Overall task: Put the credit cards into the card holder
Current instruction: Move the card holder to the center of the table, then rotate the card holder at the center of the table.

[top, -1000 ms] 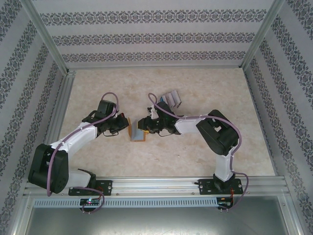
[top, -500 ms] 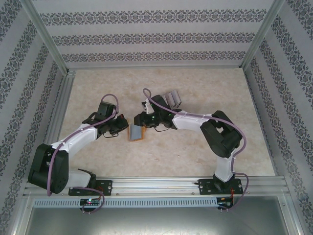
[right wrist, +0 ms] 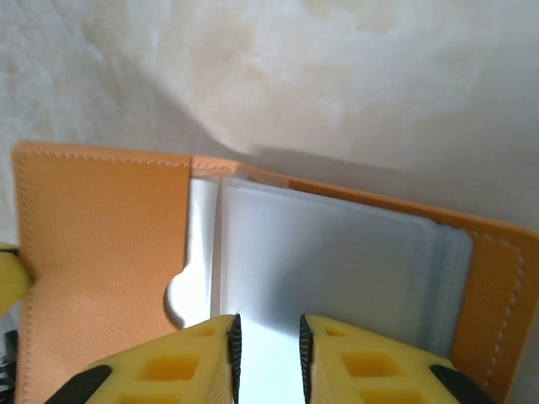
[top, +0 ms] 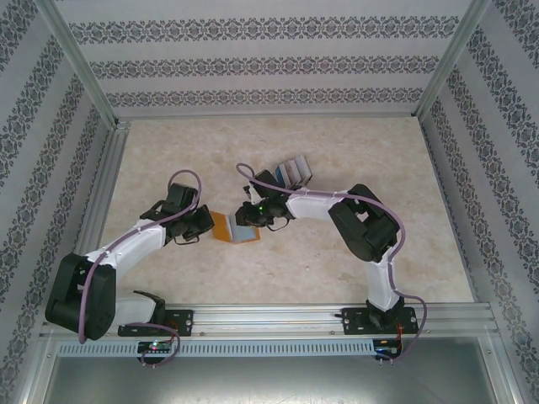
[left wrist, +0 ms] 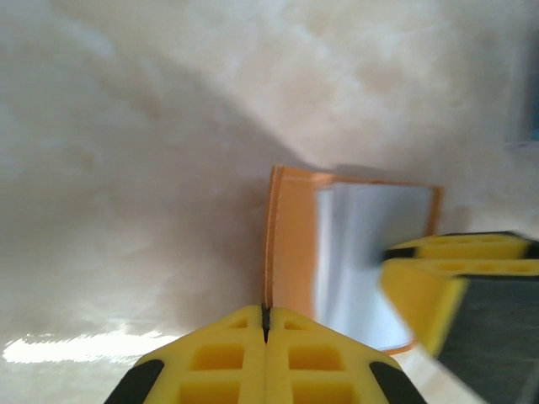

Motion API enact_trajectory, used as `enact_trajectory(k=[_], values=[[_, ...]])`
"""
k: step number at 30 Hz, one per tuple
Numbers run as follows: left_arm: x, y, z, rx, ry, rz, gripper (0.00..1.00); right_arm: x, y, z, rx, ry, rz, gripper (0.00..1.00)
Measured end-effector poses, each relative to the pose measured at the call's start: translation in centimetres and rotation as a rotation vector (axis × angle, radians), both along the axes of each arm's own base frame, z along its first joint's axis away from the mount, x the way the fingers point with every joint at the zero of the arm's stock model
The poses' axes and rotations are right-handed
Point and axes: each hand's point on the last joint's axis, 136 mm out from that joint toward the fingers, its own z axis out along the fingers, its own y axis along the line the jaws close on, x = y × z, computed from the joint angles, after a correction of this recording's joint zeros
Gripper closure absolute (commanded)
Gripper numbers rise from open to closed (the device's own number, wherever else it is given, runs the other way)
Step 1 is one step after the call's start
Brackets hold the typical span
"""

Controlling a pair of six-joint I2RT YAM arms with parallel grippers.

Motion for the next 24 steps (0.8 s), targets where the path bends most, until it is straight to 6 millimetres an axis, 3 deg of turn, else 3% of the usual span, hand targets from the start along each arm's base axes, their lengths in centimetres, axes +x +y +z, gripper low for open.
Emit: enact_trajectory(k=[5,11,15,18,24], values=[[-4.1,0.6,-4.5,0.002,0.138,-0.007,1.00,1.8,-0.4,-0.1,-0.039,-0.024,0.008,0.71],[-4.7,0.0,-4.2,-0.060,0.112,0.011,1.00,5.3,-0.4,0.1,-0.067,-0.058,0.021,0.70],[-5.3,0.0,-3.9,-0.054,0.143,0.006,0.92,6.4,0.2,0.2,-0.063,-0.077,0.074,0.70],[-3.7,0.2,-1.4,-0.018,0.125,-0.001,0.88,5.7,0.1,0.3,-0.082,-0.080,0.129,0.70],[3.4,0.2,6.5,-0.059,-0.053,-0.009,0.74,4.0,-0.1,0.1,-0.129,-0.089,0.239,0.70]])
